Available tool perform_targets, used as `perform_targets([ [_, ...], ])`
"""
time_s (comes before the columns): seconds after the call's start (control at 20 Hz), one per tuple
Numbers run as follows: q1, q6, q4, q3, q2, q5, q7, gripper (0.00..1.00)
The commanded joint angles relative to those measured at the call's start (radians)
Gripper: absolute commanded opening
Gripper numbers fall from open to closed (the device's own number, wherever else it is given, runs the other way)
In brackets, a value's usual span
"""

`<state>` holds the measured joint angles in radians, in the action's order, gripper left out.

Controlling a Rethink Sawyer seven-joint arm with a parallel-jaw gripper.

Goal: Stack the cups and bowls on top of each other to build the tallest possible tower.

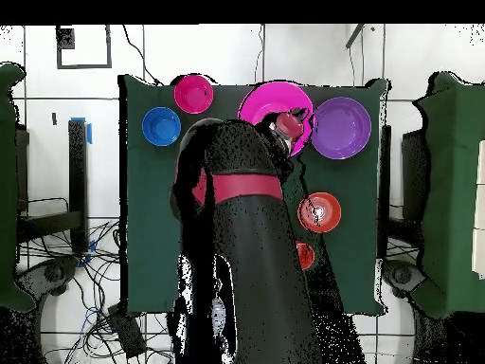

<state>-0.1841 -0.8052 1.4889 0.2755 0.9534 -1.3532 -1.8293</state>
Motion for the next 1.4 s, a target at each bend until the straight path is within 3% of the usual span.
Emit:
perform_targets([
  [0.05,-0.386,-0.374,0.061,0.264,-0.076,0.962,0.107,0.00],
  [0.3,-0.343,-0.298,0.071,0.230,-0.107,0.952,0.052,0.00],
  [0.5,-0.357,0.024,0.092,0.238,-0.284,0.930,0.002,0.00],
  [0.6,-0.363,0.125,0.080,0.238,-0.355,0.905,0.010,0.00],
  [0.75,-0.354,0.170,0.062,0.223,-0.397,0.875,0.011,0.00],
  [0.95,-0.381,0.250,0.070,0.240,-0.458,0.904,0.011,0.00],
  [1.15,-0.373,0.362,0.042,0.219,-0.528,0.857,0.009,0.00],
  [1.4,-0.366,0.366,0.027,0.207,-0.549,0.859,0.026,0.00],
])
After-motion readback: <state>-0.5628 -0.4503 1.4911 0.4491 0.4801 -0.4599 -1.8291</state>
